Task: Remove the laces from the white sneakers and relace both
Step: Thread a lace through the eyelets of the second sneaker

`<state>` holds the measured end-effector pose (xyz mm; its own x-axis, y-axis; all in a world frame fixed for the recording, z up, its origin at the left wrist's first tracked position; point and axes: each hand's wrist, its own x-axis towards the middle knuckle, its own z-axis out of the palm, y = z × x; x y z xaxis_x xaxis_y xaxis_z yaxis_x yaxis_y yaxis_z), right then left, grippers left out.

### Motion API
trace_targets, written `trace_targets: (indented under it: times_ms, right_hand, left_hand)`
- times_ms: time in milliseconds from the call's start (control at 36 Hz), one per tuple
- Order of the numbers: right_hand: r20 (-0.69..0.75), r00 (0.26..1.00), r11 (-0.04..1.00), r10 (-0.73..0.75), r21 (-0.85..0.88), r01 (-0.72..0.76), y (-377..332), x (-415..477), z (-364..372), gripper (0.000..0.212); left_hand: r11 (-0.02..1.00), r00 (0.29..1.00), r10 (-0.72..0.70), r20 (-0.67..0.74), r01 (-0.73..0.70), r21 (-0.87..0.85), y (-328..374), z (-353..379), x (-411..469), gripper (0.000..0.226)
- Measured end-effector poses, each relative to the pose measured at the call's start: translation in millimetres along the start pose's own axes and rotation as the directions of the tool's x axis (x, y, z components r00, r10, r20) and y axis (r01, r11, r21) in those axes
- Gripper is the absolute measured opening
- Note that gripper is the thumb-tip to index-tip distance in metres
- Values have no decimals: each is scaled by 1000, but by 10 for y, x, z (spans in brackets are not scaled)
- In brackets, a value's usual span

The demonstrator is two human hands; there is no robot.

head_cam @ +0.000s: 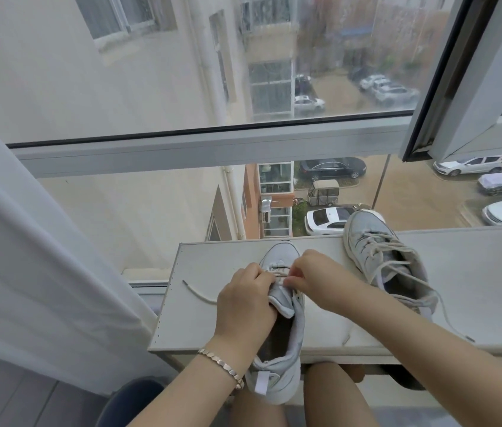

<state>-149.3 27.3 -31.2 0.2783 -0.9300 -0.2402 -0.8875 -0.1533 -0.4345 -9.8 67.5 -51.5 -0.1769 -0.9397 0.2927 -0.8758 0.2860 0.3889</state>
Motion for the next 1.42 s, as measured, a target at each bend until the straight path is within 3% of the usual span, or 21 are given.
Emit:
trace_targets:
  times_ms: [139,278,389,556,694,778,806,861,917,944,972,1000,1028,1083,1139,1167,1250,1278,1333,1417]
  right_hand:
    - [118,992,986,54,-162,-34,24,-16,-13,41]
    - [206,975,996,79,28,-86,108,-81,-21,43]
    - [138,987,984,84,147,-104,208,-137,-3,57]
    - [153,987,958,38,276,-80,202,-165,85,39]
    - [-5,1000,901,-25,434,25,221,-195,63,34]
    - [-156,985,696,74,715,61,167,-235,-156,32]
    - [-215,969,551,122,827,114,154,-250,-278,30]
    - [-328,924,151,194,941,302,185,-312,-597,30]
    - [-443,853,-204,277,840,503,274,-421,-925,41]
    - [-478,809,-315,344,753,578,334,-471,-1055,44]
    - [-490,764,-340,420,696,633,399,-494,-1154,46]
    - [-494,718,-272,491,696,665,468,-514,-1219,46]
    - [-504,669,-127,546,740,661,535,-517,-1255,46]
    - [-565,590,291,576,817,497,636,-508,-1229,39]
    - [-623,640,694,451,695,187,678,-485,-1094,33]
    - [-599,714,815,362,576,70,682,-473,-998,32]
    - [-386,913,936,132,352,13,584,-419,-664,7]
    - [-326,943,958,65,285,33,519,-392,-557,5]
    - [-230,972,986,-39,151,75,402,-307,-361,20]
    - [-137,990,997,-36,68,46,216,-157,-141,37]
  left_hand:
    - [1000,1000,4,5,-4,-2,-3,-4,-2,17]
    - [1000,1000,-5,2,5,-3,-2,-2,-3,16]
    - [1000,1000,-9,11,9,-8,10,-3,6,16]
    - [1000,1000,-5,24,5,7,-3,3,2,14]
    - [1000,1000,-4,9,4,11,-20,15,6,15]
    - [1000,1000,6,9,-6,15,-32,9,1,19]
    - [1000,1000,13,0,-13,15,-40,9,2,22]
    - [1000,1000,18,-12,-18,15,-55,0,1,25]
    - [1000,1000,0,-10,0,14,-85,14,5,24]
    - [1000,1000,-12,3,12,15,-97,23,6,23]
    - [1000,1000,-21,11,21,16,-107,35,6,23]
    - [999,999,-34,18,34,13,-118,51,5,23]
    - [999,998,-54,25,54,-6,-124,65,2,23]
    - [993,994,-101,30,103,-60,-126,85,-5,25]
    - [986,990,-137,35,139,-87,-123,94,0,33]
    - [984,988,-148,38,151,-94,-120,93,5,36]
    - [985,988,-141,56,145,-91,-100,84,17,31]
    - [987,989,-132,63,137,-84,-98,82,16,29]
    - [989,990,-122,70,127,-75,-98,81,12,26]
    - [992,991,-112,68,116,-58,-92,70,7,24]
